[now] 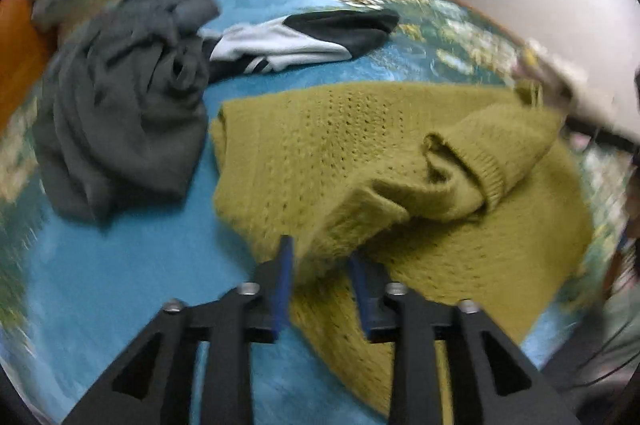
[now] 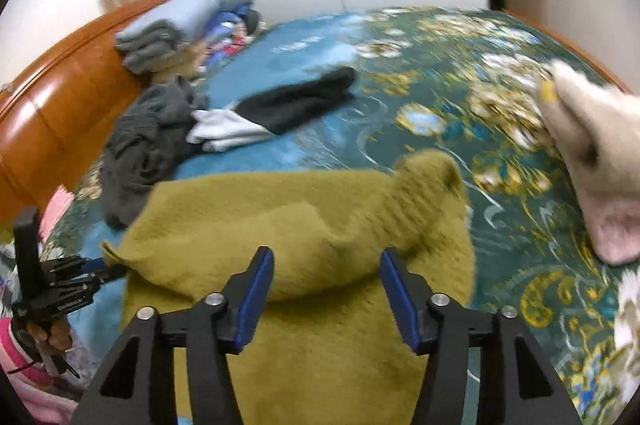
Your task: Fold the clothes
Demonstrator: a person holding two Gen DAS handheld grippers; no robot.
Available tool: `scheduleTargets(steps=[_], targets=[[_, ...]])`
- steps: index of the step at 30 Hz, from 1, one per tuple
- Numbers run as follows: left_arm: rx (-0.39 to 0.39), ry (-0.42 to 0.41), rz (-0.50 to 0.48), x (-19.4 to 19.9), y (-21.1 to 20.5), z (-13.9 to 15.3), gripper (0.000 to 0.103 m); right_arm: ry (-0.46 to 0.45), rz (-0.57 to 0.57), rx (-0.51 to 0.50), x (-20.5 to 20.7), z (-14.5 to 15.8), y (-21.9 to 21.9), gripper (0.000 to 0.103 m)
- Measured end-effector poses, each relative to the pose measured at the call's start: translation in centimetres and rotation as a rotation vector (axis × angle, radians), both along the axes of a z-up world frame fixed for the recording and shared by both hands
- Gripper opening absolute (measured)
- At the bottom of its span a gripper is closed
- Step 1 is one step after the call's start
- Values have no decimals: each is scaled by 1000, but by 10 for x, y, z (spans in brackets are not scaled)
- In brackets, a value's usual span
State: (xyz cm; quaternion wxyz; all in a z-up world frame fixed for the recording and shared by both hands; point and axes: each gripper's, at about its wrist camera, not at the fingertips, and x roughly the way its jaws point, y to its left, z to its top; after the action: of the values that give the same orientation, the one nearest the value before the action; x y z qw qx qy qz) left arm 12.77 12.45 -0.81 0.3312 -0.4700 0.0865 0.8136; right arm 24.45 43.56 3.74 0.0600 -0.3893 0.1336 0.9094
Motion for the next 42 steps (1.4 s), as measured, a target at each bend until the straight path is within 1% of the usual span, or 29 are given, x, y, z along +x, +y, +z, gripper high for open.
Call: scheduleTargets(steps=[1,3,4,6,8,9,11,13,14,17,20,22,24,27,28,29,30,32,33,34,35,36,40,41,42], targets=[[41,-47,29,-4,-8,0,43,6,10,-4,-4,3,-3,61],[127,-150,95,-13,-25,-3,43,-24,34,5,-24,2,-14,62],[157,-198,135,-17,-33,-6,43,-44,32,-2,-34,0,-17,62],[208,-290,197,-24,-45,-13,43,-67,36,-44,-50,-4,-23,62],[263,-372,238,-29,-52,-19,43,-97,17,-89,-64,-7,-28,62],[293,-411,255,-32,-55,-22,43,-98,16,-93,-69,-7,-30,62],[339,-468,276,-36,-56,-27,43,-83,40,-73,-81,-6,-38,63],[372,-521,288,-41,-51,-31,43,-93,45,-55,-93,-10,-41,64],[400,-555,293,-44,-49,-33,43,-104,45,-51,-97,-14,-41,64],[473,-612,287,-47,-50,-34,43,-168,22,-71,-96,-30,-38,64],[498,-639,295,-49,-51,-39,44,-197,1,-131,-70,-43,-31,64],[529,-663,297,-49,-51,-44,44,-212,-21,-189,-46,-53,-26,64],[551,-677,294,-51,-50,-48,45,-204,-39,-249,-31,-57,-20,64],[562,-660,277,-53,-48,-44,45,-169,-89,-342,-23,-53,-11,64],[565,-649,270,-52,-49,-42,47,-153,-107,-372,-22,-50,-8,64],[568,-639,263,-52,-50,-39,50,-137,-124,-395,-25,-47,-6,67],[569,-627,258,-51,-51,-37,54,-131,-137,-403,-29,-44,-5,70],[563,-593,252,-50,-51,-31,55,-114,-153,-392,-41,-34,-5,73],[547,-572,247,-50,-50,-27,55,-111,-131,-341,-49,-27,-10,73],[534,-563,245,-50,-49,-27,55,-117,-107,-269,-58,-20,-18,74],[519,-555,246,-51,-48,-26,55,-138,-103,-220,-66,-18,-24,74],[499,-549,258,-53,-46,-27,55,-169,-116,-197,-73,-19,-27,74],[380,-516,311,-60,-31,-33,55,-232,-223,-312,-86,-37,-24,74],[367,-516,316,-61,-28,-35,55,-248,-255,-327,-89,-42,-23,74],[351,-513,322,-62,-25,-36,55,-263,-284,-307,-92,-46,-25,74]])
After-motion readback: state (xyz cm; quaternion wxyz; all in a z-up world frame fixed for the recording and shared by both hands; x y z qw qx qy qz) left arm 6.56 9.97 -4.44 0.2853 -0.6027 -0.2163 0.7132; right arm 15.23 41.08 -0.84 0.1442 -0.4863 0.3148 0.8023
